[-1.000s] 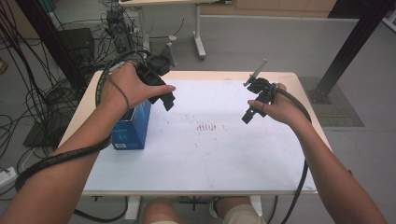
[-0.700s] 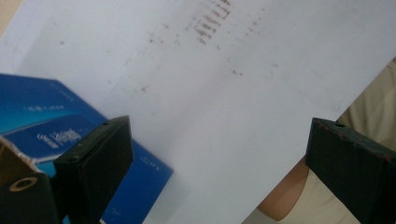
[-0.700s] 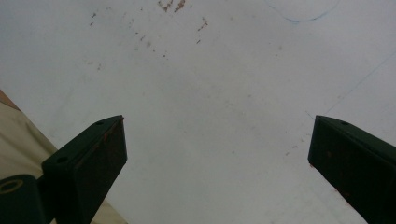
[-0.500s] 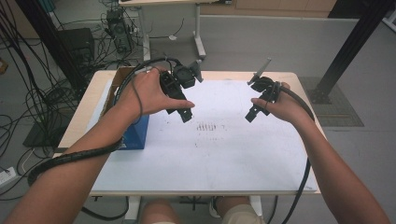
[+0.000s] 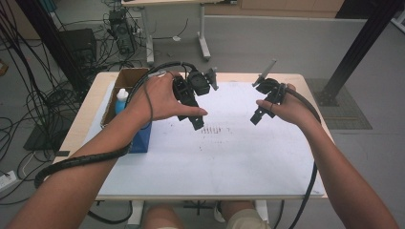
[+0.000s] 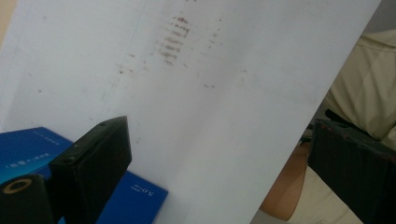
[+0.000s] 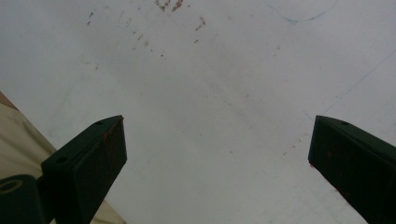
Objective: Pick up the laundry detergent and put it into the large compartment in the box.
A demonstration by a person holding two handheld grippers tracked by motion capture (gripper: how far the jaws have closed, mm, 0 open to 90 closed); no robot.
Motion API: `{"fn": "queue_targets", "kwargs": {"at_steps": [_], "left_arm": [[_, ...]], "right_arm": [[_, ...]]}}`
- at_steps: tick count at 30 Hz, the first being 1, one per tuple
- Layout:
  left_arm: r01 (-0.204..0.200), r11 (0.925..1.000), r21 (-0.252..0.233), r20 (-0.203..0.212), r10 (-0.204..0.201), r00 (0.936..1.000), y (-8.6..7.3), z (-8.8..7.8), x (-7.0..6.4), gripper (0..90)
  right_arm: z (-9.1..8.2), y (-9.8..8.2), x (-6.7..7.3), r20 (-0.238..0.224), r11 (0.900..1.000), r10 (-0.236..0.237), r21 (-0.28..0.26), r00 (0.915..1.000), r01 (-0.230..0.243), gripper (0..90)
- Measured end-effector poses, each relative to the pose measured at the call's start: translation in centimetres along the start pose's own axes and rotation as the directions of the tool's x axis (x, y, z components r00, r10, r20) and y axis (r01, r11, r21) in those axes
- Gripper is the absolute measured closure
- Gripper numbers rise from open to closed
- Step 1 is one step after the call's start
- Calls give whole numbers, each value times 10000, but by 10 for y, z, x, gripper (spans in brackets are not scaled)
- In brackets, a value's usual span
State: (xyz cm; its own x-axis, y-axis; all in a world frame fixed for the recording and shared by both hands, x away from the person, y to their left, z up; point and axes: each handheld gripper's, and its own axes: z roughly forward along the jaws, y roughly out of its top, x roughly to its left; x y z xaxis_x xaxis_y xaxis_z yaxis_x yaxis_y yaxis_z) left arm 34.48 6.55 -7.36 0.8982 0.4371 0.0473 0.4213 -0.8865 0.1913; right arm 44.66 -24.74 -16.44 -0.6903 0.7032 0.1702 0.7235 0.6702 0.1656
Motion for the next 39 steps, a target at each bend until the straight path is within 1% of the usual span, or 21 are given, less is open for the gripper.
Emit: {"fn": "queue_targets", "kwargs": {"at_steps": [3, 8, 13, 15, 16, 22, 23, 25, 27, 31, 33, 39], "left_arm": [[4, 10000, 69, -23, -4, 10000, 2, 1, 0, 68], [-49, 10000, 51, 16, 49, 10000, 1, 3, 0, 69], [-282, 9996, 22, -2, 282, 9996, 1, 4, 0, 67], [-313, 9995, 28, 10, 313, 9995, 2, 5, 2, 68], [-226, 9997, 40, 23, 226, 9997, 2, 5, 2, 68], [-448, 9990, 72, 114, 447, 9989, 3, 8, 5, 69], [-549, 9985, 57, 122, 548, 9984, 3, 9, 6, 70], [-582, 9983, 101, 79, 581, 9983, 4, 9, 5, 70], [-599, 9981, 124, 124, 597, 9981, 5, 9, 7, 71], [-774, 9968, 185, 163, 771, 9969, 6, 10, 8, 72], [-827, 9962, 279, 126, 824, 9965, 8, 10, 7, 73], [-867, 9959, 257, 181, 862, 9961, 10, 11, 7, 73]], "right_arm": [[1, 0, 0, -14, 10000, -18, 18, 10000, 18, 44], [1, 0, -1, -39, 10000, 18, -6, 10000, -18, 44], [1, 0, -2, -5, 10000, 17, -30, 10000, -17, 44], [1, 0, -2, -12, 10000, 20, -11, 10000, -20, 44], [1, 0, -2, -18, 10000, 10, -18, 10000, -10, 44], [1, 0, -3, -47, 10000, 54, -49, 10000, -54, 43], [1, -1, -3, -13, 10000, 39, -60, 10000, -39, 44], [0, -1, -3, -19, 10000, 41, -68, 10000, -41, 44], [0, -2, -3, -29, 9999, 53, -93, 10000, -53, 44], [-1, -3, -2, -27, 9999, 58, -103, 10000, -58, 44], [-1, -3, -2, -25, 9999, 56, -117, 10000, -56, 44], [-1, -5, -3, 1, 9999, 63, -147, 10000, -63, 44]]}}
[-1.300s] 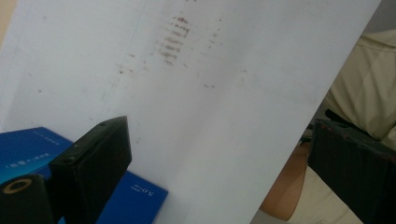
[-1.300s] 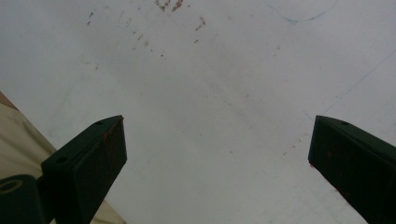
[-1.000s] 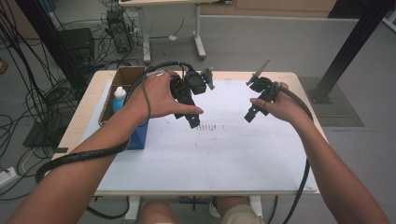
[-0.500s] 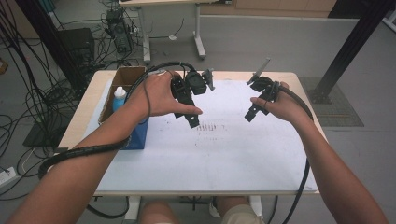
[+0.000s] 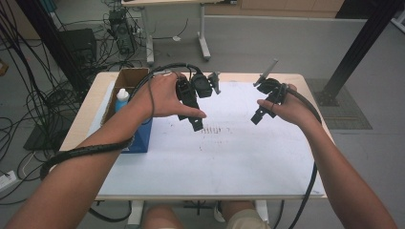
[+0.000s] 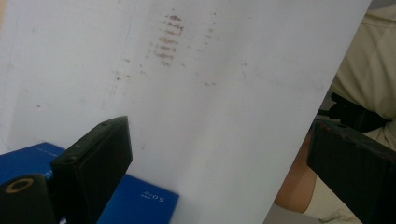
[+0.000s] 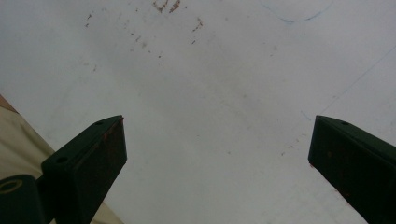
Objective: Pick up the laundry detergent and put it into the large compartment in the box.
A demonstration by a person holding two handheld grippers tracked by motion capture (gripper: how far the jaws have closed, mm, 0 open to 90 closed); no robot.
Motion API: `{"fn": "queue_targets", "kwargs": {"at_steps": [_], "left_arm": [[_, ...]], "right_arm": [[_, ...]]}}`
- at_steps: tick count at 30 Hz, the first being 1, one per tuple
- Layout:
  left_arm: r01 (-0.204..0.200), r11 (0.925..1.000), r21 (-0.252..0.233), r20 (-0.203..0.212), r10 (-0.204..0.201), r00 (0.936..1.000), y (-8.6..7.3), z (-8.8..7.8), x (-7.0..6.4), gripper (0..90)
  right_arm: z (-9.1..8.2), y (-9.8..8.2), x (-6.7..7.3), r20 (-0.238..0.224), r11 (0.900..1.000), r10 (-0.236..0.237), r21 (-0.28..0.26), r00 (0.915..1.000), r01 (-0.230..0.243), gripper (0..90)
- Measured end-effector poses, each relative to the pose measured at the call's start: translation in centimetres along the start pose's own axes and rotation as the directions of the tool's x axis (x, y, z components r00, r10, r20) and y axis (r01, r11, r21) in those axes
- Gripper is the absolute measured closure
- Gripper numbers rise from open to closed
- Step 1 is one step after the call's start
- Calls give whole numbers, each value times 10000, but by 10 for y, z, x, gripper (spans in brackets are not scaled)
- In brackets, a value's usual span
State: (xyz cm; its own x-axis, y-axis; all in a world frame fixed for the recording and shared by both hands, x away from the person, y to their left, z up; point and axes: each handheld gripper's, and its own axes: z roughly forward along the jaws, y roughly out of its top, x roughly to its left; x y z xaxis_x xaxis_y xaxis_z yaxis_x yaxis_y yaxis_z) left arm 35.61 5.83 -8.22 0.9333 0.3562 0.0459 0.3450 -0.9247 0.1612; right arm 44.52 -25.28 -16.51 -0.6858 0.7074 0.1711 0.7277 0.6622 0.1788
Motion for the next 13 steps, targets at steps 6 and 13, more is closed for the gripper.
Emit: {"fn": "queue_targets", "kwargs": {"at_steps": [6, 13], "left_arm": [[15, 10000, 20, 25, -15, 10000, -1, 1, 1, 73], [2, 10000, 52, 36, -2, 10000, -2, 2, 2, 73]], "right_arm": [[1, 1, 0, -11, 10000, -37, 35, 10000, 37, 44], [1, 1, 1, -24, 10000, -78, 2, 10000, 78, 44]]}}
